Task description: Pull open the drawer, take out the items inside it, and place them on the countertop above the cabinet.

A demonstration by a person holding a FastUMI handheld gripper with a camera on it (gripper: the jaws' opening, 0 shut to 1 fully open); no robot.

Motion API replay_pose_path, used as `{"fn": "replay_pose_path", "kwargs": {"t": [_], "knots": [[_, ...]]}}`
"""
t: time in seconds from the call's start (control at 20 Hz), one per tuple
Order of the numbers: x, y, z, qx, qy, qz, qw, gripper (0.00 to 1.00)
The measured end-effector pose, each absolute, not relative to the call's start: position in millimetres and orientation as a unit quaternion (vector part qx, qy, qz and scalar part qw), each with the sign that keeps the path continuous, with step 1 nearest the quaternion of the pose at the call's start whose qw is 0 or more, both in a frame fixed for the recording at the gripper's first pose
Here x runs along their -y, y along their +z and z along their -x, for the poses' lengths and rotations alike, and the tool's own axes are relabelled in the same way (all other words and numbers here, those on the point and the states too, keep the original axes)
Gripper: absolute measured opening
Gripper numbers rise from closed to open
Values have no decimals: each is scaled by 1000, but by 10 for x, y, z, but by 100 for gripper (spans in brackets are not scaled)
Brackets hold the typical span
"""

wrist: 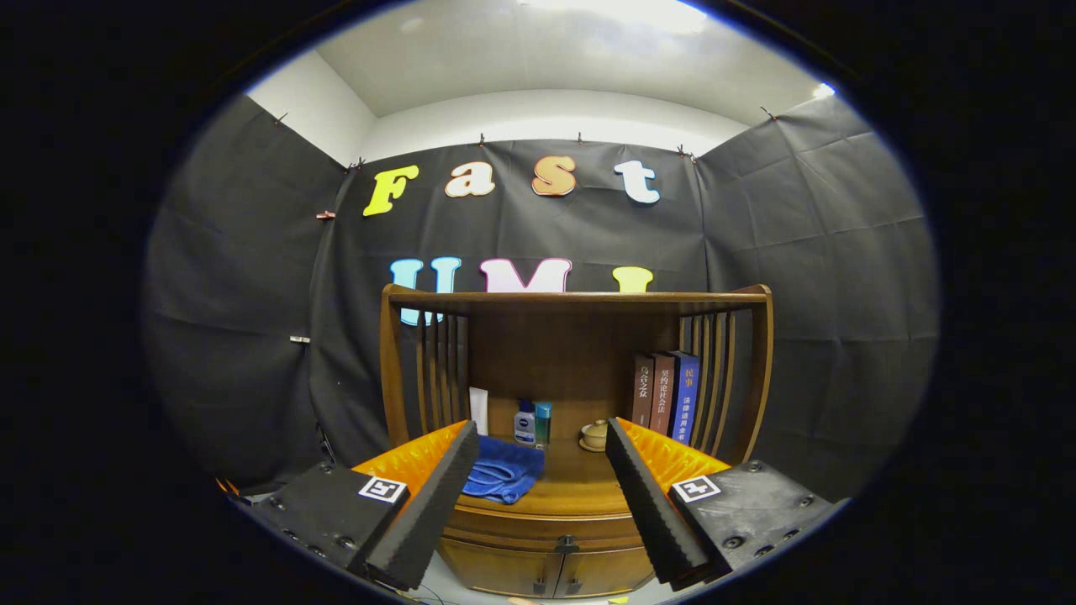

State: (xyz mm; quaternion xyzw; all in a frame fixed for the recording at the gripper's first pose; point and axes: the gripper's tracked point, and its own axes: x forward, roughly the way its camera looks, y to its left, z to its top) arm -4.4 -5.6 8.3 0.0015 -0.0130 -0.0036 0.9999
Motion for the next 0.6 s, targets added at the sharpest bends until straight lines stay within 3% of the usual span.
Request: {"fn": "replay_pose_path", "kwargs": {"t": [0.6], "knots": [[86, -180, -111, -8, 6, -20, 1000, 99]]}}
